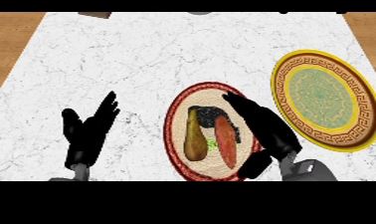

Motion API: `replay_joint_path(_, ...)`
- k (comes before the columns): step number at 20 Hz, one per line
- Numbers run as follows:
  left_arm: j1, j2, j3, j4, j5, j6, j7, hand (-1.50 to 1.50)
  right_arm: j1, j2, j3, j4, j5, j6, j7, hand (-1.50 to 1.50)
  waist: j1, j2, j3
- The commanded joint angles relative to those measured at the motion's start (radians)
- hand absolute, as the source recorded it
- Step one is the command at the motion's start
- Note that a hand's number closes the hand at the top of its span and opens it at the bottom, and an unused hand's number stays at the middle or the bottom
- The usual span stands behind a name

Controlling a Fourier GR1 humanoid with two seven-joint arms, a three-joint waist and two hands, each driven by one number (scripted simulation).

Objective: Pick the sweet potato from the placemat and place it in the plate

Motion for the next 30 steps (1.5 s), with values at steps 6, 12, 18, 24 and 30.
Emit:
replay_joint_path(6,0.001,-0.003,0.042,-0.006,-0.015,-0.025,0.029,0.00,-0.006,0.096,0.053,0.005,0.178,0.001,0.117,-1.50,0.000,0.000,0.000)
replay_joint_path(12,-0.045,-0.036,0.074,0.130,-0.039,-0.055,-0.073,0.00,0.003,0.143,0.046,0.165,0.230,-0.055,-0.010,-1.50,-0.002,0.001,0.000)
replay_joint_path(18,0.017,-0.035,0.060,0.003,-0.043,-0.072,0.004,0.00,-0.055,0.175,0.010,0.315,0.266,-0.034,-0.058,-1.50,0.001,0.000,0.000)
replay_joint_path(24,-0.044,-0.045,0.081,0.022,-0.052,-0.061,0.025,0.00,-0.108,0.161,0.037,0.367,0.360,-0.055,-0.135,1.50,0.002,0.001,0.000)
replay_joint_path(30,-0.011,-0.098,0.056,0.012,-0.098,-0.023,0.007,0.00,-0.028,0.160,0.047,0.330,0.429,-0.129,-0.200,1.50,0.000,0.000,0.000)
